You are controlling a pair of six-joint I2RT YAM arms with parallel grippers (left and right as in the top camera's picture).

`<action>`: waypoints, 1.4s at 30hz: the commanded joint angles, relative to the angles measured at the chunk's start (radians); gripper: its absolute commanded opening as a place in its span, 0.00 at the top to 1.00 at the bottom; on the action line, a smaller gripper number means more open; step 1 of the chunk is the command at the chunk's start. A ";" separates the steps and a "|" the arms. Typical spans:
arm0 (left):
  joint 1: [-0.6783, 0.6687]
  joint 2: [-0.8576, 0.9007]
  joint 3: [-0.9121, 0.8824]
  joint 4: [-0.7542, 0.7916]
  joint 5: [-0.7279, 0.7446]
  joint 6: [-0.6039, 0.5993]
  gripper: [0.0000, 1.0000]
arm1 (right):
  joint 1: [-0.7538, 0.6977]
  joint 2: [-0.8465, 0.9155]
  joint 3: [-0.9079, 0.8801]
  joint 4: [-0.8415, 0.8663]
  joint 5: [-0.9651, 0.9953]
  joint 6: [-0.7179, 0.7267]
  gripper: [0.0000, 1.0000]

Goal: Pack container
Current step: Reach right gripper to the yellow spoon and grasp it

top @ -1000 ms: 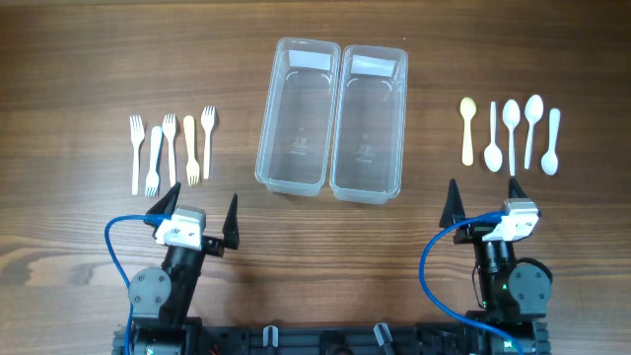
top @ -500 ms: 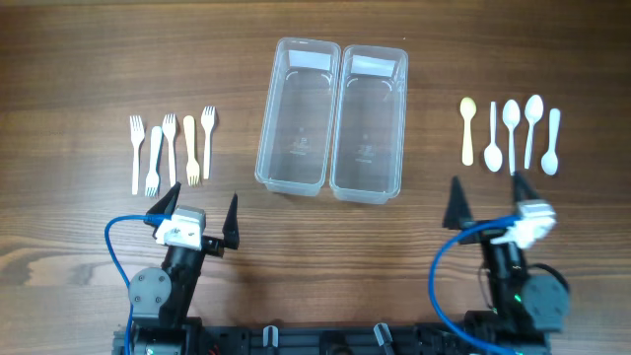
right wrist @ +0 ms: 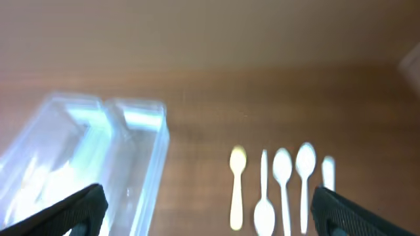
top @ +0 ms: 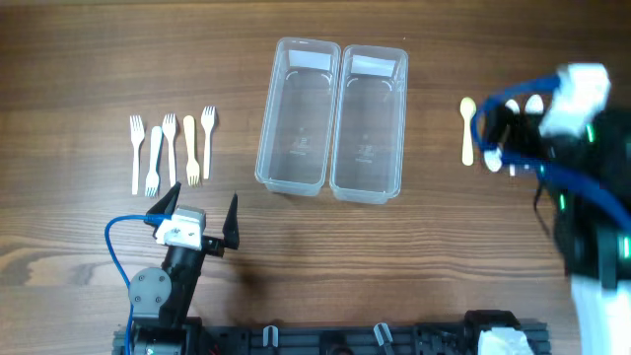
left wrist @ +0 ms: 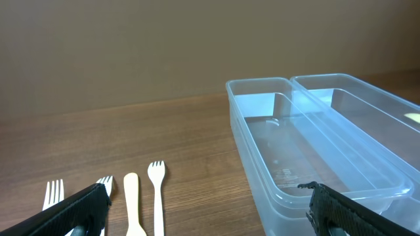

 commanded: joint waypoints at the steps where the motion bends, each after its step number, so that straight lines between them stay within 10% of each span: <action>1: 0.004 -0.006 -0.008 0.002 0.001 0.015 0.00 | -0.004 0.186 0.092 -0.026 -0.025 -0.013 0.00; 8: 0.004 -0.006 -0.008 0.003 0.001 0.015 0.00 | -0.004 0.373 0.092 -0.014 0.027 -0.032 0.00; 15: 0.004 -0.006 -0.008 0.003 0.001 0.015 0.00 | -0.004 0.520 0.090 0.016 0.065 -0.151 0.41; 42: 0.004 -0.006 -0.008 0.002 0.001 0.015 0.00 | -0.124 0.966 0.084 0.248 -0.064 -0.070 0.38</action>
